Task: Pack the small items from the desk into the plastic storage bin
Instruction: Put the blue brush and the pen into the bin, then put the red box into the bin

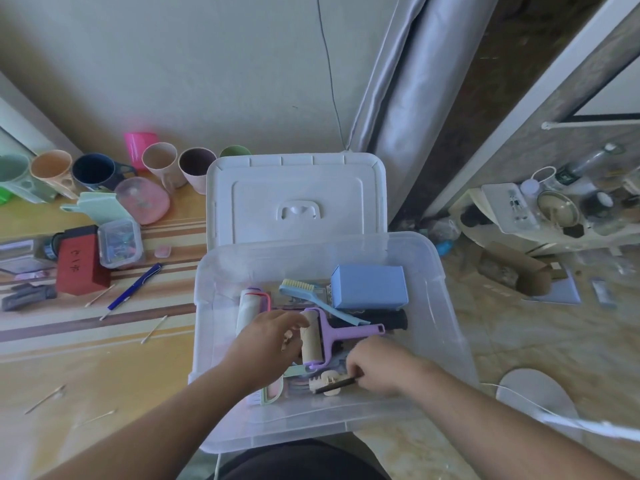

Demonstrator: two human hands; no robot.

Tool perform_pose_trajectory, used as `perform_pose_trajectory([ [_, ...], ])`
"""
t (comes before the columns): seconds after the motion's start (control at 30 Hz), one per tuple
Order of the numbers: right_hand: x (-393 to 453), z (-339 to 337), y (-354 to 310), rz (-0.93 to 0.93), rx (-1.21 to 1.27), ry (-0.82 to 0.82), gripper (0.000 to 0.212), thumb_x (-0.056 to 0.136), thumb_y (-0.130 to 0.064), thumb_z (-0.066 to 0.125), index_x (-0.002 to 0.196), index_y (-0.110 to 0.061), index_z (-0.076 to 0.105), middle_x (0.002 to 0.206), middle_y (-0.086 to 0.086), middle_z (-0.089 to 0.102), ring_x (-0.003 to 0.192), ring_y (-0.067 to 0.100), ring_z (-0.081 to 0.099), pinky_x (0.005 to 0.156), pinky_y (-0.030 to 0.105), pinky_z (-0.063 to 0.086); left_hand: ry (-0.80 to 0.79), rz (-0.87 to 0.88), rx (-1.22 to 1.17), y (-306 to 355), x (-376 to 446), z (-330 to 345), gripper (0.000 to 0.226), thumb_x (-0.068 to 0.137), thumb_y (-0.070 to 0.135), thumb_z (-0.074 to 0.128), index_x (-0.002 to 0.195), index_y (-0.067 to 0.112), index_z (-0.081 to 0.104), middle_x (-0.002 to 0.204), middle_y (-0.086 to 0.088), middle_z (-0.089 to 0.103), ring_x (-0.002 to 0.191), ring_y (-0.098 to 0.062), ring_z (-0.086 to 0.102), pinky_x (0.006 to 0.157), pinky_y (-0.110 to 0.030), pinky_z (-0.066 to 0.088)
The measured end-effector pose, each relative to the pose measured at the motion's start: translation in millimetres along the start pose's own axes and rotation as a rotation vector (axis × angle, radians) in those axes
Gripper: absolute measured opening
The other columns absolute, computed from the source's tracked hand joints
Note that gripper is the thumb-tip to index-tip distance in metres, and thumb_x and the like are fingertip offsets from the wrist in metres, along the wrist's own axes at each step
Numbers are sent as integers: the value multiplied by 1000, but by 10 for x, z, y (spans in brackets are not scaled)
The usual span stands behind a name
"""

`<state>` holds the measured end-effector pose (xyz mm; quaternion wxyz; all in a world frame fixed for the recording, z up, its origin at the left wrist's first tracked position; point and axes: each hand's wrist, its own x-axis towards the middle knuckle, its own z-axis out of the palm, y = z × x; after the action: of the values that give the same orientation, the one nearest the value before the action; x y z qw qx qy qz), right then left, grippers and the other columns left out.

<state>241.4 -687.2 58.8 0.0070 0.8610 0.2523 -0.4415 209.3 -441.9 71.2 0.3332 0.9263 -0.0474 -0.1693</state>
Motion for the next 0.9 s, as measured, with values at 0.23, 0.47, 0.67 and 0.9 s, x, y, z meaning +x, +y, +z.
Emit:
perform_pose_trajectory([
  [0.23,305,126,-458,-141,-72,-4,20,91,3,59,94,-14,68,95,10,68,85,34,64,77,43,58,-54,125,263,-98,-84,-9,30,93,31,61,122,39,66,122,16,64,113,-13,55,94,-27,46],
  [0.47,236,102,-250,-144,85,278,18,94,-29,61,111,-29,67,108,-7,56,99,21,55,73,37,50,-16,227,470,-139,-260,-24,31,83,44,72,113,42,68,119,13,65,117,-19,57,101,-37,47],
  [0.67,244,-190,-416,-135,125,816,46,80,-27,79,125,-24,67,132,0,52,121,26,51,94,42,54,270,300,367,-303,-309,-538,25,84,37,67,108,32,72,115,5,63,119,-27,55,100,-40,45],
  [0.9,724,-1053,-1614,-395,155,1113,29,80,-9,77,108,-10,75,115,10,63,110,36,60,89,48,55,567,115,280,-1466,-487,-1253,24,87,30,69,111,33,66,117,10,55,116,-23,51,93,-36,40],
])
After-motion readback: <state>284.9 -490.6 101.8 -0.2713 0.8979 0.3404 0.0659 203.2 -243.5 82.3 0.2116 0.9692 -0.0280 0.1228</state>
